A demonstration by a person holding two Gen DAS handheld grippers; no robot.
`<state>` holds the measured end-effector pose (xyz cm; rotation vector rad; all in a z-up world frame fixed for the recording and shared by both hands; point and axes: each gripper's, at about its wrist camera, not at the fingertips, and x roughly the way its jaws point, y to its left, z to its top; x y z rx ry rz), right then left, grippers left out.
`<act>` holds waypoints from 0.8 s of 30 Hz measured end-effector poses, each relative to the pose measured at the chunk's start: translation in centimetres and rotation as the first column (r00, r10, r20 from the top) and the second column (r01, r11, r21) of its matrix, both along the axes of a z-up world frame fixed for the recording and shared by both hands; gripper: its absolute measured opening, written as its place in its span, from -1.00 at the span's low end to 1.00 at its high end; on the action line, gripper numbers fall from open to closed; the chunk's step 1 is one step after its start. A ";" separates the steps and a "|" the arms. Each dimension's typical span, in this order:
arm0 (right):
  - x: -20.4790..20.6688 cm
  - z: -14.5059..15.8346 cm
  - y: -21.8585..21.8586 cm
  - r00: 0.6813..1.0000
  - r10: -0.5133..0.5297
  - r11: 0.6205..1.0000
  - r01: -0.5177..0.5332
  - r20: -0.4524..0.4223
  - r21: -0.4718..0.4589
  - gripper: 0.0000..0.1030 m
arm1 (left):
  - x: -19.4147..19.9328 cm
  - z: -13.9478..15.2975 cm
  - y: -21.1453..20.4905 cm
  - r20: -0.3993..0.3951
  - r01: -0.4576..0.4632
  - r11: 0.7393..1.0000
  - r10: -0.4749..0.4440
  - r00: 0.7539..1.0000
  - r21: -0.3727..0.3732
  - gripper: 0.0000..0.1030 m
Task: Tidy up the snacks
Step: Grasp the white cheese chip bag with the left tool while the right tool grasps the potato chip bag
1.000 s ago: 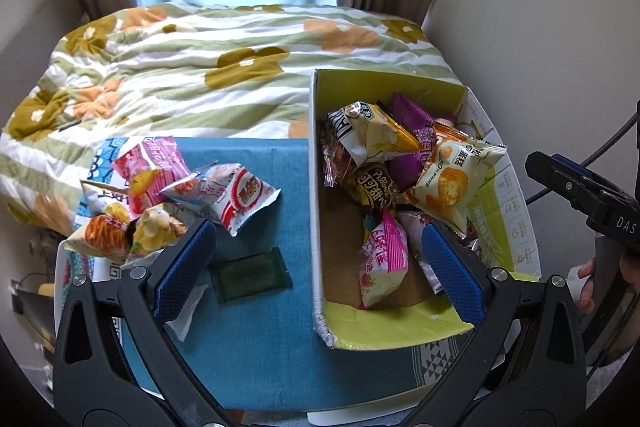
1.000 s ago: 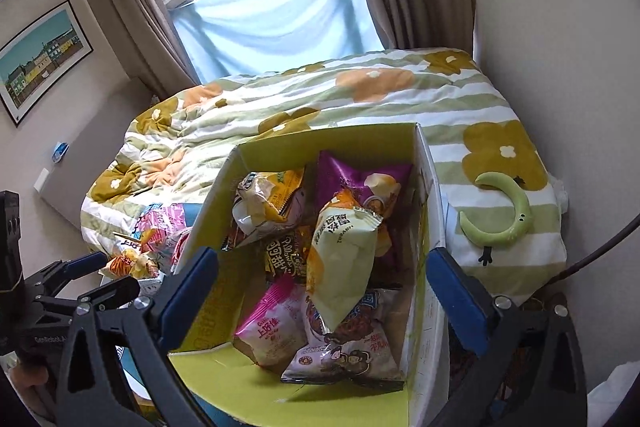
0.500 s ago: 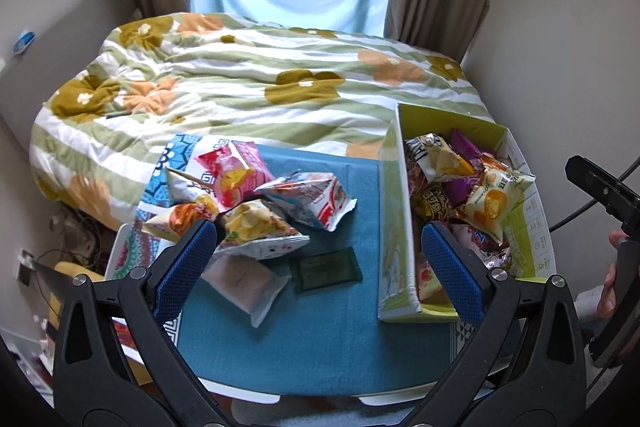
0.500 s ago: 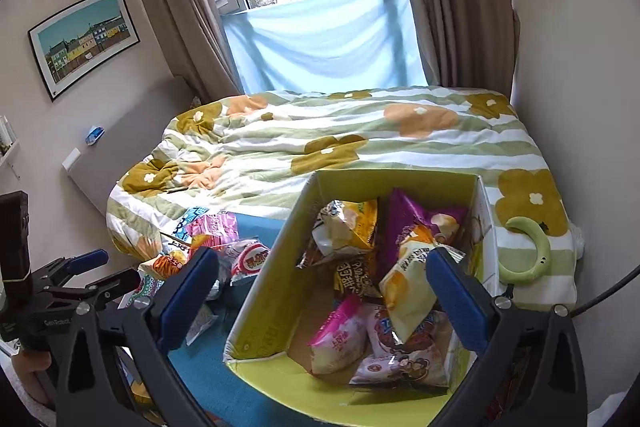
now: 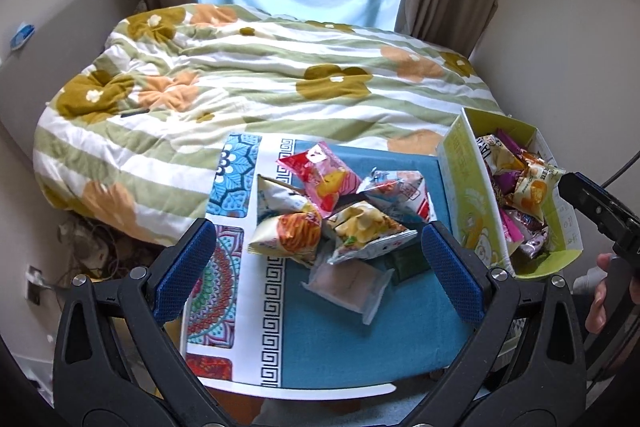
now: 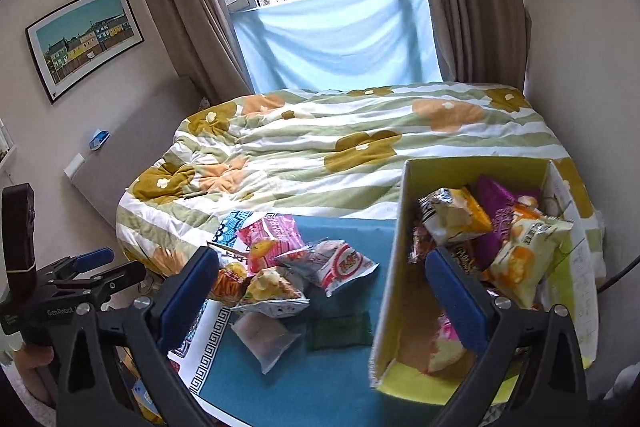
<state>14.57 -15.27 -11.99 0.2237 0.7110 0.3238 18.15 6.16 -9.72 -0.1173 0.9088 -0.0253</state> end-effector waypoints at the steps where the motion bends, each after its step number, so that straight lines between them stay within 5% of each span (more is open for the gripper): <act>1: 0.1 -0.2 1.1 1.000 -0.003 1.000 0.003 -0.010 -0.002 1.00 | 0.2 -0.2 1.0 -0.007 0.009 1.000 -0.009 1.000 -0.002 0.98; 11: 2.1 -3.4 9.4 0.993 -0.060 0.997 0.056 -0.105 -0.044 1.00 | 4.9 -4.9 7.5 -0.132 0.110 0.991 -0.119 0.984 -0.074 0.97; 24: 6.3 -11.8 14.4 0.961 0.038 0.978 -0.093 -0.275 -0.189 1.00 | 11.1 -14.3 4.9 -0.306 0.174 0.973 -0.214 0.928 -0.154 0.97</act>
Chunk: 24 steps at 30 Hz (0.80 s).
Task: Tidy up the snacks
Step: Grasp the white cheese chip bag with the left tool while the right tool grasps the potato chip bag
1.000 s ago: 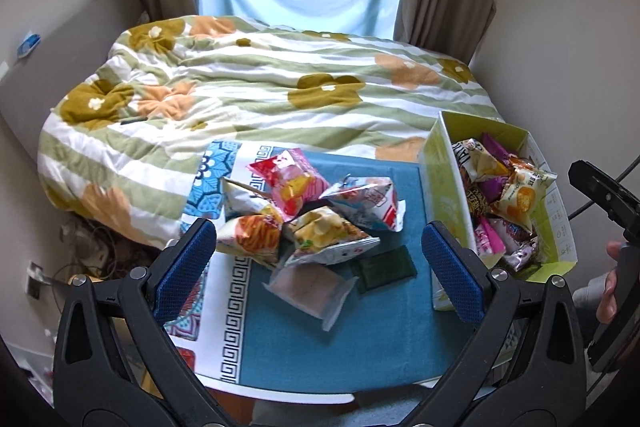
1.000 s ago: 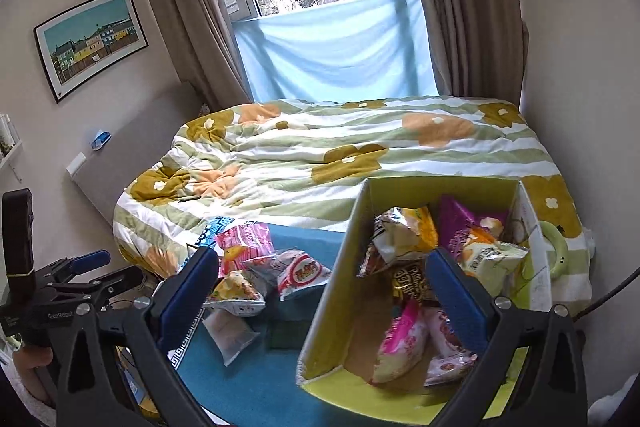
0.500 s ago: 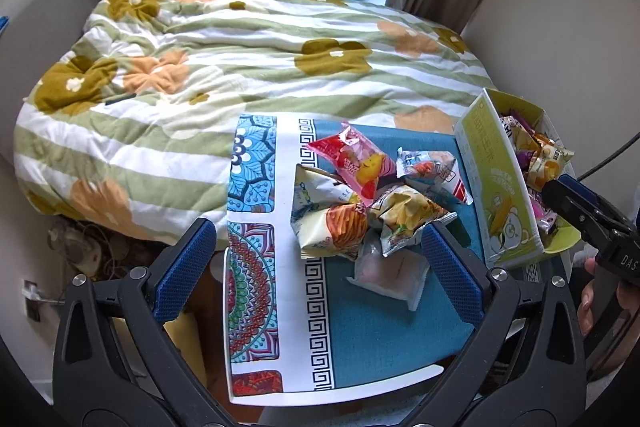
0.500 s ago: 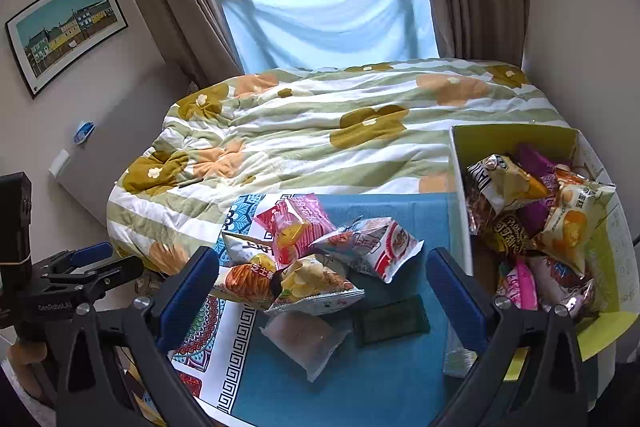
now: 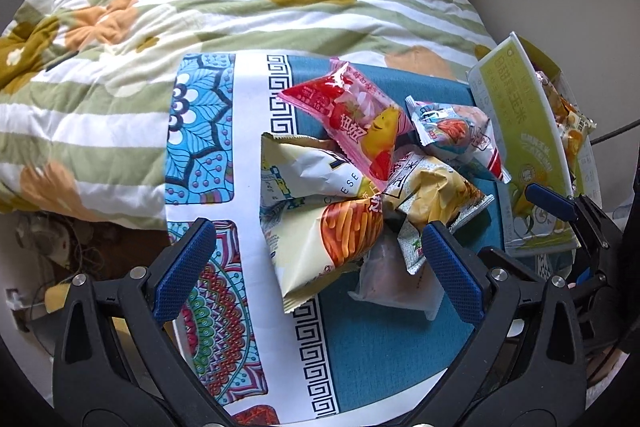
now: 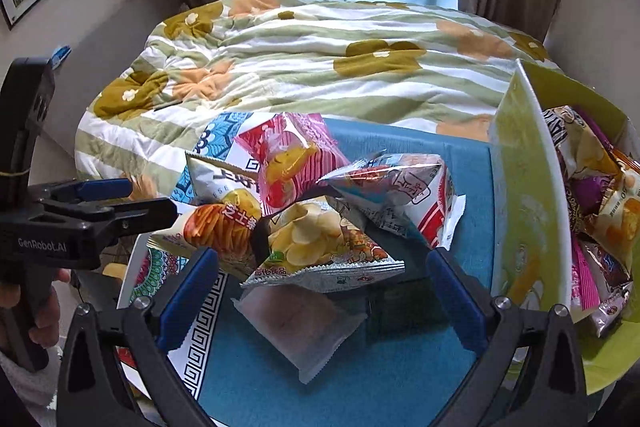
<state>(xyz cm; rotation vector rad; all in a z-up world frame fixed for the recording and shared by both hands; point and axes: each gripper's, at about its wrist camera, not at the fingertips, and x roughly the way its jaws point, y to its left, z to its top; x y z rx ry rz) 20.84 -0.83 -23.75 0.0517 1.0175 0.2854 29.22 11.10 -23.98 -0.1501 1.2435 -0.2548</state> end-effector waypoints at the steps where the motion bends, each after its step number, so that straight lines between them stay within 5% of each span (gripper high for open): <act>1: 0.4 -0.6 0.3 1.000 0.019 1.000 -0.019 -0.014 -0.010 0.99 | 0.3 -0.5 -0.3 -0.014 0.002 1.000 -0.002 1.000 -0.004 0.97; 15: 4.2 -5.4 1.8 0.976 0.165 0.985 -0.171 -0.141 -0.030 0.99 | 3.2 -5.6 -1.7 -0.149 0.002 1.000 -0.002 0.989 0.002 0.97; 24: 5.3 -7.0 1.8 0.960 0.201 0.979 -0.202 -0.194 0.011 0.99 | 2.9 -6.2 -1.1 -0.172 -0.017 1.000 0.014 0.985 -0.018 0.47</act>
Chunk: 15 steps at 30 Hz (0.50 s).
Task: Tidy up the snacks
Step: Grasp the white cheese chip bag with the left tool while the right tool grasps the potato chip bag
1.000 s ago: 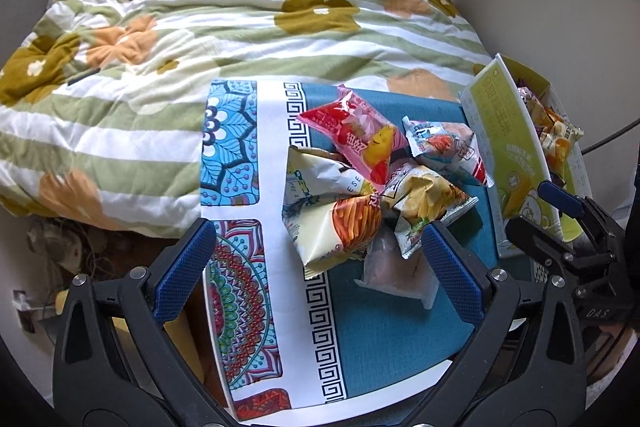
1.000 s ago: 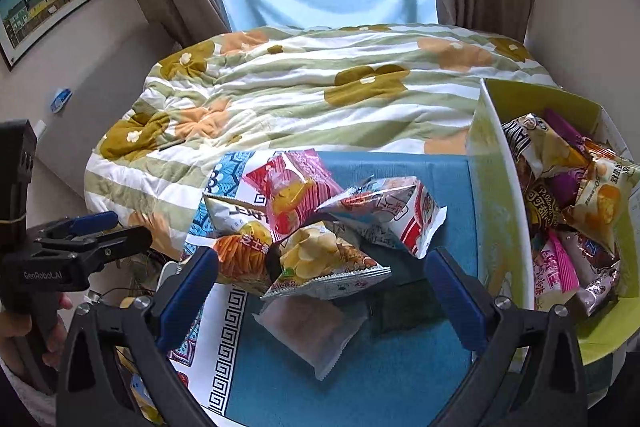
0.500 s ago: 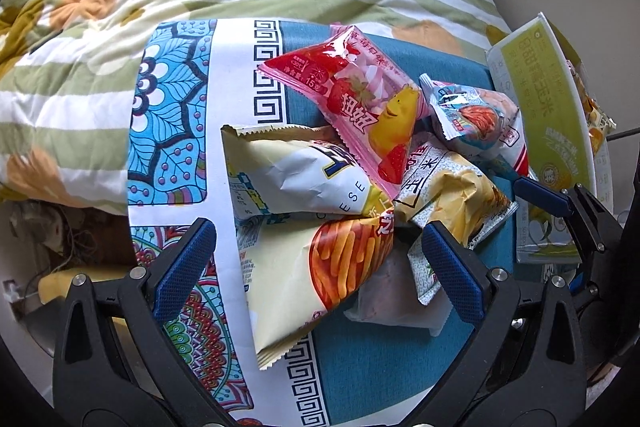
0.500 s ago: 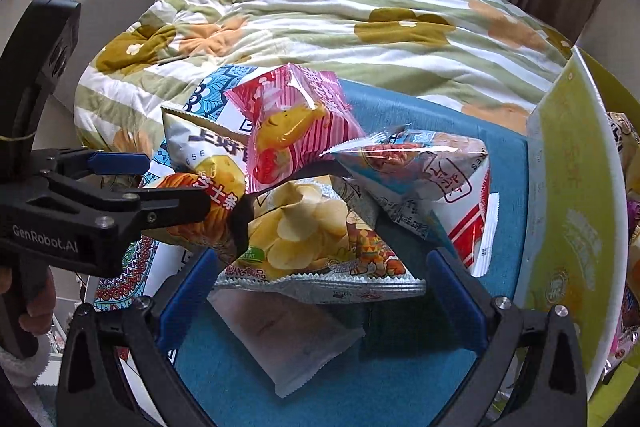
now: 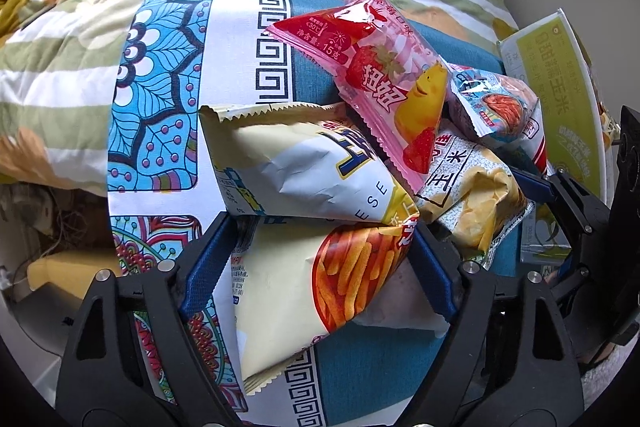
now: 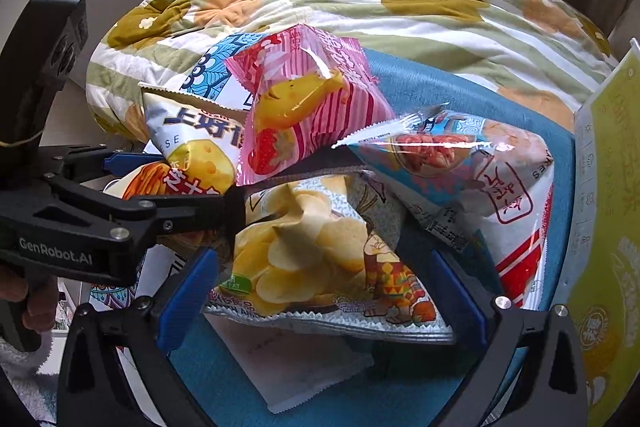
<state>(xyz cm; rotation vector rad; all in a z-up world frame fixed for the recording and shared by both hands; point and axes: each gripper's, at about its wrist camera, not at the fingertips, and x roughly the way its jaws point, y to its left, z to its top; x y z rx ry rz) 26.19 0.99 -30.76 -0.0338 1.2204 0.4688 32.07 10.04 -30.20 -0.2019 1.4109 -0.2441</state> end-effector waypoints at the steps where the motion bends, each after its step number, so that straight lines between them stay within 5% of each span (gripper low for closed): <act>1: 0.1 -0.1 0.0 1.000 0.002 1.000 -0.002 -0.003 0.001 0.99 | -0.1 -0.1 0.1 -0.003 -0.001 1.000 0.001 1.000 0.017 0.28; 12: 1.0 -0.9 0.2 0.999 -0.006 0.999 0.008 -0.046 0.048 0.99 | -1.5 0.1 2.0 -0.010 -0.035 0.999 0.036 0.999 0.032 0.13; 15: 1.2 -1.3 0.2 0.998 -0.008 0.998 0.012 -0.063 0.062 0.83 | -1.9 0.0 2.5 -0.011 -0.044 0.998 0.044 0.999 0.036 0.12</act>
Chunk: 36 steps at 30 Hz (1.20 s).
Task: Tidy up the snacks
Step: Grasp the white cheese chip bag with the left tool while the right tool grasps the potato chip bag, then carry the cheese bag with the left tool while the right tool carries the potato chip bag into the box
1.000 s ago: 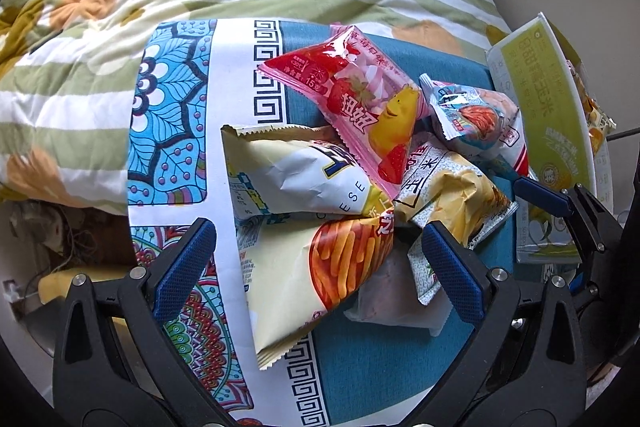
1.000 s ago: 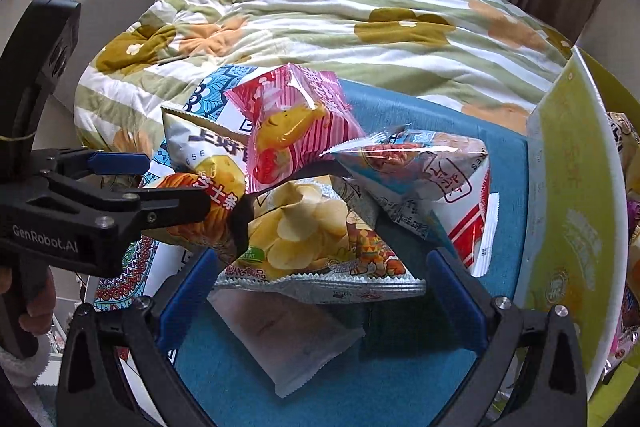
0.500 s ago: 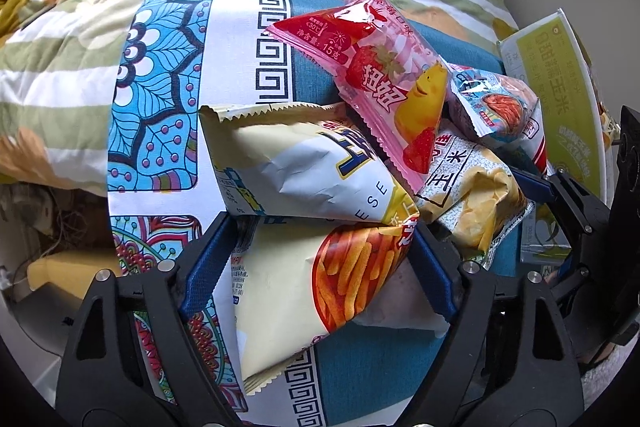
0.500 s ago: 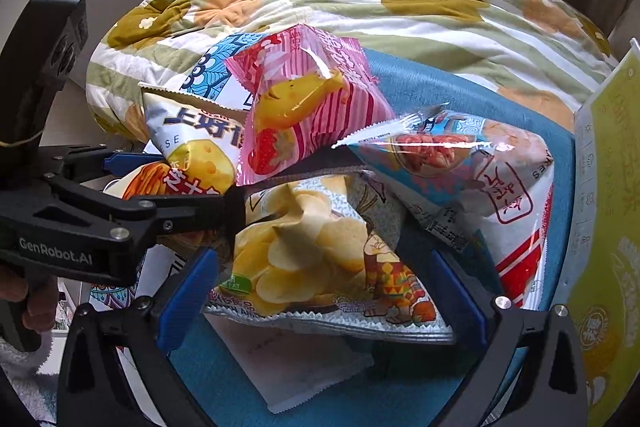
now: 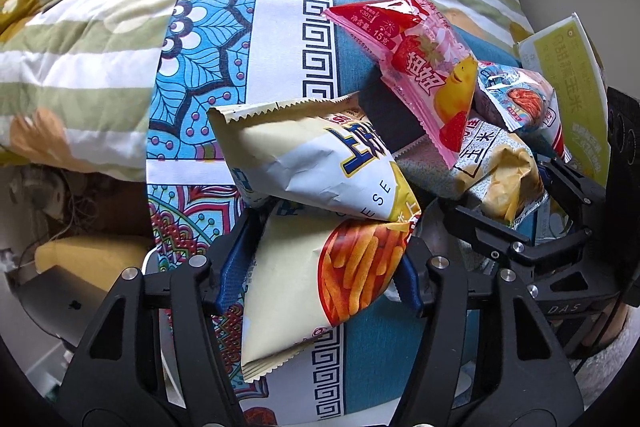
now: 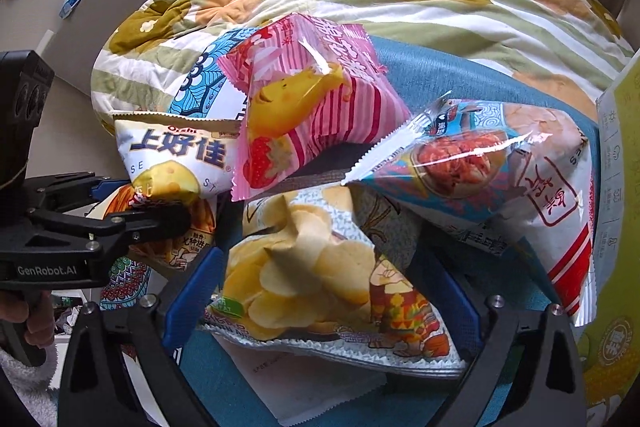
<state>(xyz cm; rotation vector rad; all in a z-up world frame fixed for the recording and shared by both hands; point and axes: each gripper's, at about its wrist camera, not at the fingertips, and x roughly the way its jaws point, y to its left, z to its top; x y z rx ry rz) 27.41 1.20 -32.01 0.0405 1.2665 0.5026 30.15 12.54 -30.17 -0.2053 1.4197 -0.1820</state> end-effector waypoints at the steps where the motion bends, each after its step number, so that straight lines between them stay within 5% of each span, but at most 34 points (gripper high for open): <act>1: 0.1 -0.1 0.0 1.000 -0.003 1.000 0.003 -0.004 0.001 0.82 | -0.1 0.0 0.1 0.000 -0.004 1.000 0.004 1.000 0.000 0.12; 15: -0.3 0.5 -0.7 0.999 -0.046 0.999 0.046 -0.002 0.029 0.38 | -1.7 0.9 0.7 0.021 -0.028 1.000 0.028 0.999 0.002 0.11; 36: -6.6 6.6 -0.2 0.986 -0.128 0.989 0.119 0.103 0.094 0.35 | -6.6 8.6 2.1 0.173 0.019 1.000 -0.018 0.985 -0.002 0.11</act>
